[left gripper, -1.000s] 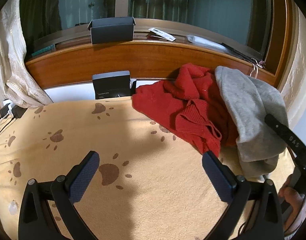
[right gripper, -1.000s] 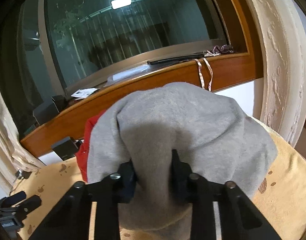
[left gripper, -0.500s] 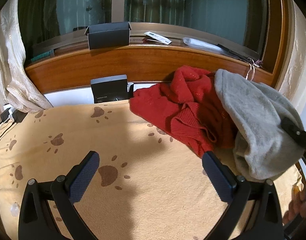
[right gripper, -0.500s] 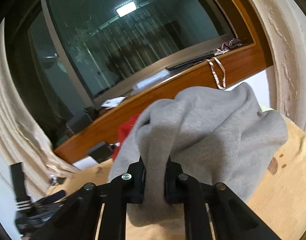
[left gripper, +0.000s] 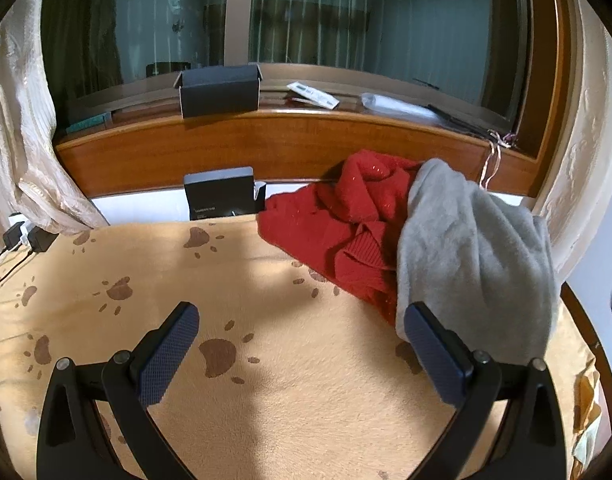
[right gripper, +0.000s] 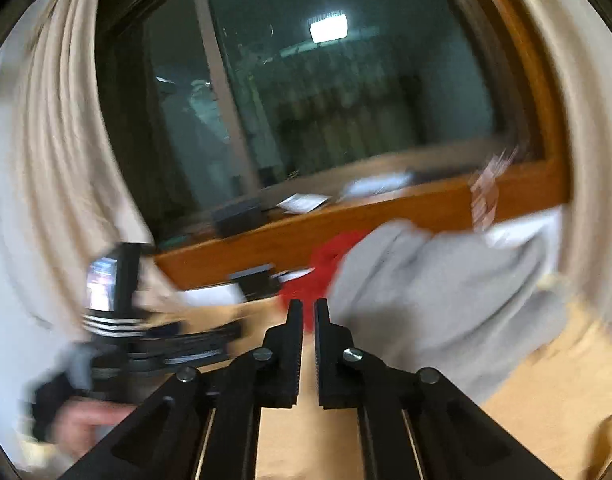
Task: Fold clothes
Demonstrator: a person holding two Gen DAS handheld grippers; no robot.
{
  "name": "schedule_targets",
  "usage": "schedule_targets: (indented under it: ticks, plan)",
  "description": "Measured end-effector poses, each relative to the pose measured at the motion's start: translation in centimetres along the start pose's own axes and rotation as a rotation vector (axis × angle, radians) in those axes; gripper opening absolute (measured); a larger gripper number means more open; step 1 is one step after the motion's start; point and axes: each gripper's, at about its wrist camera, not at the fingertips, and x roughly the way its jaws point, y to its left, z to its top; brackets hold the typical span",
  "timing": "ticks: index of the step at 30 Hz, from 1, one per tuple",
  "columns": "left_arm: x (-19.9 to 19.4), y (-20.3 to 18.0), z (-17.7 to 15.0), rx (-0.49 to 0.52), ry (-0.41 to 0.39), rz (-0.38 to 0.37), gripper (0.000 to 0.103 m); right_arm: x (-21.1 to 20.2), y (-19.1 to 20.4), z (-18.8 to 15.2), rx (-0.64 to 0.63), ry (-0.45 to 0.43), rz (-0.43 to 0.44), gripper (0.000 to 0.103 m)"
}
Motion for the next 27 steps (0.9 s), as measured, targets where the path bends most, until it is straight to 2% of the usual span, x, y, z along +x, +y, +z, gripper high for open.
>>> schedule_targets:
  ticks: [1,2,3,9,12,16,18,20,21,22,24,25,26,27]
  plan:
    - [-0.1,0.0,0.0,0.000,-0.003,-0.001,0.103,0.4,0.1,0.0,-0.019,0.005,-0.043,0.047]
    - [-0.2,0.0,0.1,0.000,-0.006,-0.002,0.103,0.9,0.0,0.0,-0.020,0.021,-0.066,0.072]
    - [-0.3,0.0,0.1,-0.001,-0.009,-0.003,0.103,1.5,-0.1,-0.1,-0.020,0.038,-0.090,0.103]
    - [-0.7,0.0,0.3,-0.002,-0.022,-0.009,0.103,4.6,-1.9,-0.7,-0.002,0.063,-0.227,0.103]
    - [-0.6,0.0,0.3,0.002,-0.023,-0.006,0.103,6.2,-3.5,-1.1,0.032,0.098,-0.268,0.103]
    - [-0.2,-0.1,0.1,0.009,-0.017,0.003,0.103,10.4,-4.8,-1.7,0.051,0.144,-0.317,0.103]
    - [0.0,-0.1,0.0,0.013,-0.012,0.006,0.103,12.1,-5.4,-2.2,0.059,0.164,-0.304,0.103]
    - [0.3,-0.2,-0.1,0.019,-0.006,0.007,0.103,13.1,-6.0,-2.8,0.102,0.185,-0.250,0.101]
    - [0.5,-0.2,-0.1,0.021,-0.001,0.002,0.103,13.5,-6.4,-3.0,0.130,0.196,-0.218,0.084]
    - [0.7,-0.2,-0.1,0.022,0.007,-0.011,0.103,13.6,-6.6,-3.3,0.153,0.204,-0.191,0.061]
    - [1.1,-0.3,-0.2,0.022,0.025,-0.042,0.103,13.3,-6.6,-3.5,0.180,0.208,-0.152,0.044]
    - [1.4,-0.2,-0.2,0.012,0.051,-0.097,0.103,12.9,-6.5,-3.5,0.176,0.201,-0.141,0.036]
    - [1.9,0.0,-0.2,-0.011,0.095,-0.199,0.103,12.4,-6.5,-3.5,0.180,0.193,-0.122,0.032]
    - [2.3,0.2,-0.3,-0.040,0.131,-0.296,0.103,11.7,-6.7,-3.5,0.199,0.187,-0.090,0.023]
